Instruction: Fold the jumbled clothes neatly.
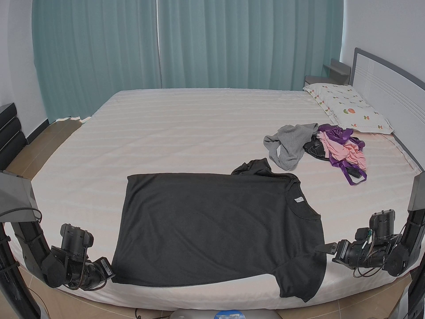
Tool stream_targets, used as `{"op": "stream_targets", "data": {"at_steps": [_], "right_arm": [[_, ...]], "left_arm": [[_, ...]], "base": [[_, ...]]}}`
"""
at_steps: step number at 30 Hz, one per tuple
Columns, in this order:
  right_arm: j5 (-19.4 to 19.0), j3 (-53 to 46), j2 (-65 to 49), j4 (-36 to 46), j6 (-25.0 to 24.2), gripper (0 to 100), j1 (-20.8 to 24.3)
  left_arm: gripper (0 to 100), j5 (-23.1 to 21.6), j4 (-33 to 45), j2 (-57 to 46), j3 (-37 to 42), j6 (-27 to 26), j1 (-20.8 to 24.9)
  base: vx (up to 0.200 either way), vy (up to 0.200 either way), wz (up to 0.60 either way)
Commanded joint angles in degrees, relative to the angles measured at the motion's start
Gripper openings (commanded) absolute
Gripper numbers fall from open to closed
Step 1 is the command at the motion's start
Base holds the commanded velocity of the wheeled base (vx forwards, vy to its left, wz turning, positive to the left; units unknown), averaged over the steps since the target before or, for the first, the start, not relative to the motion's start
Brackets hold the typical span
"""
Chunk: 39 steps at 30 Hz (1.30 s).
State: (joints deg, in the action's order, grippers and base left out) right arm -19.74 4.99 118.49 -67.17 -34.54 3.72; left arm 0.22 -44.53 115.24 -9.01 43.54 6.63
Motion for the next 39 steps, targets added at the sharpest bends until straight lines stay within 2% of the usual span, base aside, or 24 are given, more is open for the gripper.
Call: {"op": "stream_targets", "data": {"at_steps": [1, 4, 12, 26, 27, 35, 38, 39], "right_arm": [[0.0, -1.1, 3.0, -0.2, 2.1, 100, -0.4], [0.0, -1.4, 4.3, -0.2, 3.6, 100, -0.5], [-0.3, -1.2, 6.1, -1.7, 3.2, 100, -0.6], [-0.3, -2.3, 16.2, -15.3, 2.5, 100, 0.0], [-0.2, -2.5, 16.3, -16.1, 2.3, 0, 0.0], [0.2, -5.0, 16.2, -18.6, 2.3, 0, -0.2], [1.3, -5.0, 15.7, -18.1, 2.5, 0, -0.3], [3.4, -5.0, 15.0, -17.6, 2.7, 0, 0.0]], "left_arm": [[0, 0.0, -0.8, 0.2, 0.7, 0.0, -0.8], [0, -0.1, -0.9, 0.3, 0.7, -0.1, -1.2], [0, -0.2, -0.9, 0.4, 0.4, -0.1, -1.2], [0, -0.2, -0.9, 0.5, 0.0, 0.0, -1.2], [0, -0.2, -0.9, 0.5, 0.1, 0.0, -1.2], [0, -0.2, -0.9, 0.5, 0.0, 0.0, -1.3], [0, -0.2, -0.9, 0.5, 0.1, 0.0, -1.4], [0, -0.2, -0.9, 0.5, 0.1, -0.1, -1.6]], "base": [[0.0, 0.0, 0.0], [0.0, 0.0, 0.0], [0.0, 0.0, 0.0], [0.0, 0.0, 0.0], [0.0, 0.0, 0.0], [0.0, 0.0, 0.0], [0.0, 0.0, 0.0], [0.0, 0.0, 0.0]]}}
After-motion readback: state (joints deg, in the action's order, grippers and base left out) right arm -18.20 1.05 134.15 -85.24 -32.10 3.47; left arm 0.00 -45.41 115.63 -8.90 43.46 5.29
